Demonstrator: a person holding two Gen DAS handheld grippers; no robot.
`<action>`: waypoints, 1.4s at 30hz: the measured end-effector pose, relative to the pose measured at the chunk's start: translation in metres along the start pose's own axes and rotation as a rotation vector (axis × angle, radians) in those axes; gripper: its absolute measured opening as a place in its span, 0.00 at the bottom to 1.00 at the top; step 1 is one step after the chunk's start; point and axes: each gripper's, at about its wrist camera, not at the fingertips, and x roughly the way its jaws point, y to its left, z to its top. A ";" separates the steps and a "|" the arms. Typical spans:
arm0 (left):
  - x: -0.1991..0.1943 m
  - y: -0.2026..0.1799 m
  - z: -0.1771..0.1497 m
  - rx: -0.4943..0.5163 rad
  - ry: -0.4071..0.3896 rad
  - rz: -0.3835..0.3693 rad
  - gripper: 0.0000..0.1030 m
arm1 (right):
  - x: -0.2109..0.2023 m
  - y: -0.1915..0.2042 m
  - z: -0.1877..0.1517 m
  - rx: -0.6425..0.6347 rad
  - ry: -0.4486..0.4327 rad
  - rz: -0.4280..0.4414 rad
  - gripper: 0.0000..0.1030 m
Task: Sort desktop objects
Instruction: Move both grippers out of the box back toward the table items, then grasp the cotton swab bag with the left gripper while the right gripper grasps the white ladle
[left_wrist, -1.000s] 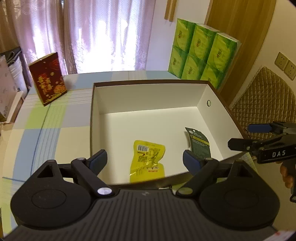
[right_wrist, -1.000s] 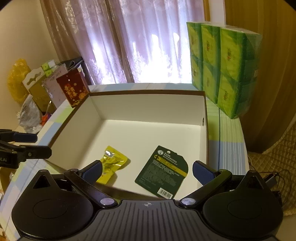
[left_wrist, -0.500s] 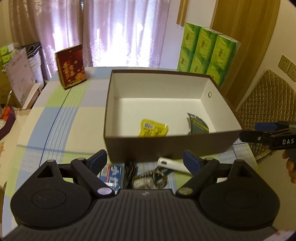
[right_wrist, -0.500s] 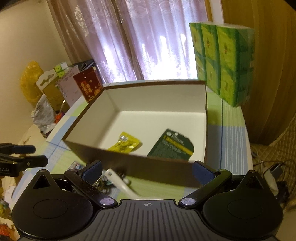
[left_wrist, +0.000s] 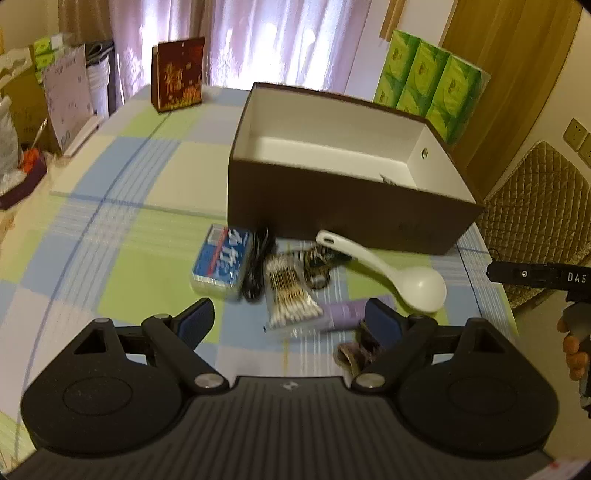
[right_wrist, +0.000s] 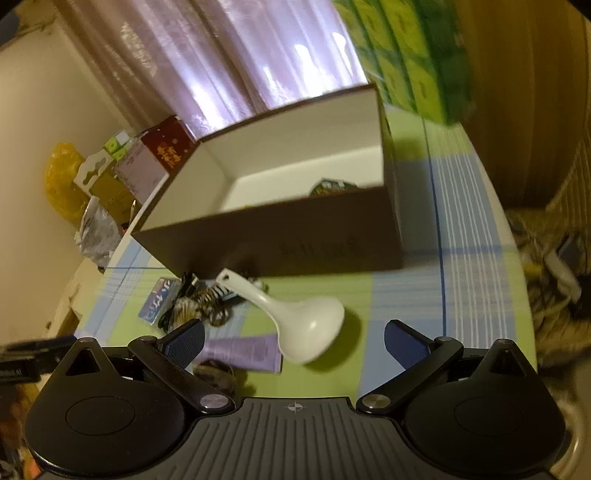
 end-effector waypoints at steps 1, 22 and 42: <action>0.002 0.000 -0.003 -0.008 0.008 -0.002 0.83 | 0.001 -0.003 -0.003 0.013 0.005 0.000 0.98; 0.095 0.015 0.017 -0.119 0.164 -0.095 0.77 | 0.034 -0.024 -0.014 0.170 0.061 -0.071 0.98; 0.150 0.026 0.029 -0.166 0.242 -0.108 0.26 | 0.063 -0.039 -0.005 0.293 0.059 -0.088 0.83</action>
